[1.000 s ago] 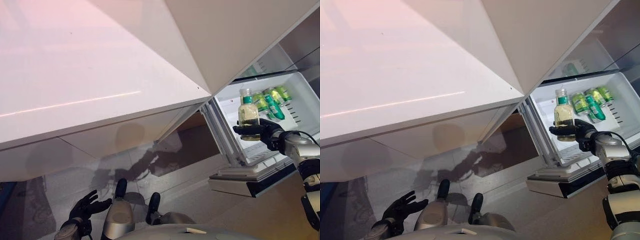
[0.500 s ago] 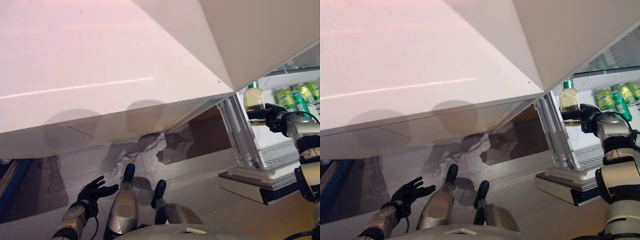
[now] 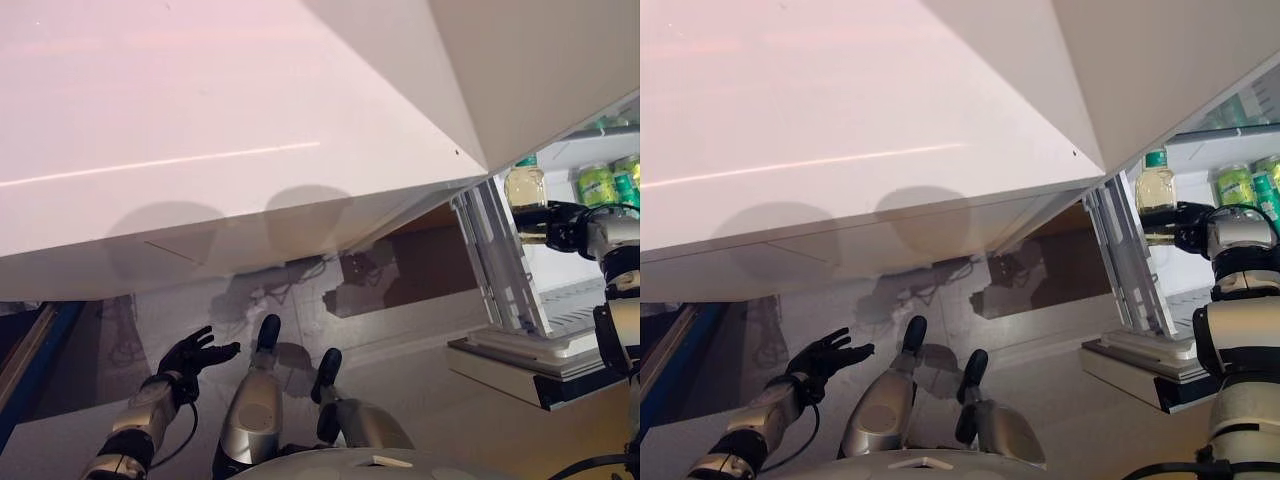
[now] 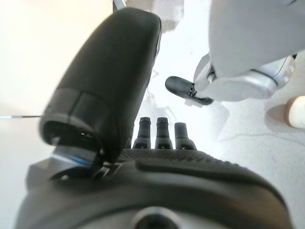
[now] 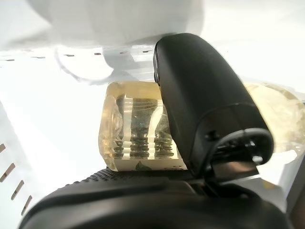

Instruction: Put drinks into fridge and close the fridge

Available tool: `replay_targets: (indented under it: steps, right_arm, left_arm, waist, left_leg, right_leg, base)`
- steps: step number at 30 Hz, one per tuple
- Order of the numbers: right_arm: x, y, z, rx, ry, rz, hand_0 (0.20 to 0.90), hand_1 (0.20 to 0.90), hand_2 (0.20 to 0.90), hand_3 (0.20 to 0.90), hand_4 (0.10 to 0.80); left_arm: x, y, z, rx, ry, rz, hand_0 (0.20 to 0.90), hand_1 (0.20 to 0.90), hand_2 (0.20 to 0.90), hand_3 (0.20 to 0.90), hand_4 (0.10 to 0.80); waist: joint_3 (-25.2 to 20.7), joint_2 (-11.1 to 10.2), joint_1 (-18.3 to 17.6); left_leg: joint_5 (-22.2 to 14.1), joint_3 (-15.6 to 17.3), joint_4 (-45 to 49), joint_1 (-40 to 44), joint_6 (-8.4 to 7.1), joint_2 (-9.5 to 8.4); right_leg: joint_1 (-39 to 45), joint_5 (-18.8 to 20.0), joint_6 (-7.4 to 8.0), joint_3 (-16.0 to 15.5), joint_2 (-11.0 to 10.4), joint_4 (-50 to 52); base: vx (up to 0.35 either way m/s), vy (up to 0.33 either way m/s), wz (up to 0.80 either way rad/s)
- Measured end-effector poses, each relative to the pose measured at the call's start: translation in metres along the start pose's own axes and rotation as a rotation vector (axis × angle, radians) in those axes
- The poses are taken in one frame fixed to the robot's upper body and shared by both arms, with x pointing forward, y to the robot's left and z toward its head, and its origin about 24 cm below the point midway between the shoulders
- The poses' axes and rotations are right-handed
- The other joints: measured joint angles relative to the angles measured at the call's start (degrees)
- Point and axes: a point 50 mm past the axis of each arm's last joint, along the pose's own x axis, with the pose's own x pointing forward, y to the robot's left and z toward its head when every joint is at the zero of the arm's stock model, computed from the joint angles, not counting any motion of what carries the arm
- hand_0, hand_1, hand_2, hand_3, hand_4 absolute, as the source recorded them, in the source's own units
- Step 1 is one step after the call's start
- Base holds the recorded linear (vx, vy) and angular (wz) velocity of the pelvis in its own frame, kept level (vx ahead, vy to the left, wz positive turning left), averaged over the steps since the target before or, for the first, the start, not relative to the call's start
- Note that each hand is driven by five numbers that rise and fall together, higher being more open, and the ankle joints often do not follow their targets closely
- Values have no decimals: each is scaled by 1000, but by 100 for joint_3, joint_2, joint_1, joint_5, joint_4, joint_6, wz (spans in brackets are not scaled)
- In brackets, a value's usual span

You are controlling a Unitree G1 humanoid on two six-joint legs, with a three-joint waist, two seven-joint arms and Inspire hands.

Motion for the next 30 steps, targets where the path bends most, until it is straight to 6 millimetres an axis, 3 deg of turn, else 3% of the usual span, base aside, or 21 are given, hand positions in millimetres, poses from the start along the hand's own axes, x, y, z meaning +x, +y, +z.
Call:
replay_targets:
  steps: [7, 15, 30]
  right_arm:
    - [-4, -7, -2, -50, 53, 33, 300, 300, 300, 200, 100]
    - [4, -7, -56, -141, 290, 16, 300, 300, 300, 200, 100]
    - [6, -6, -65, -131, 289, 29, 300, 300, 300, 200, 100]
  left_arm:
    - [2, 0, 11, -1, -22, -23, 900, 900, 900, 900, 800]
    - [4, -4, 19, -20, -35, -48, 900, 900, 900, 900, 800]
    - [5, -6, 21, -21, -25, -49, 900, 900, 900, 900, 800]
  waist:
    - [41, 62, 2]
    - [121, 188, -5]
    - [117, 182, -94]
  left_leg:
    - [1, 23, 0, -8, -1, 7]
    - [2, 53, 1, -40, -8, 18]
    - [7, 63, 0, 119, -13, 33]
  right_leg:
    - [-24, 0, -1, 20, -3, 0]
    - [-56, 1, -2, 27, -3, 2]
    - [103, 13, -16, 26, 6, 1]
  base:
    - [-43, 19, -2]
    - [-7, -7, -2]
    - [7, -1, 0]
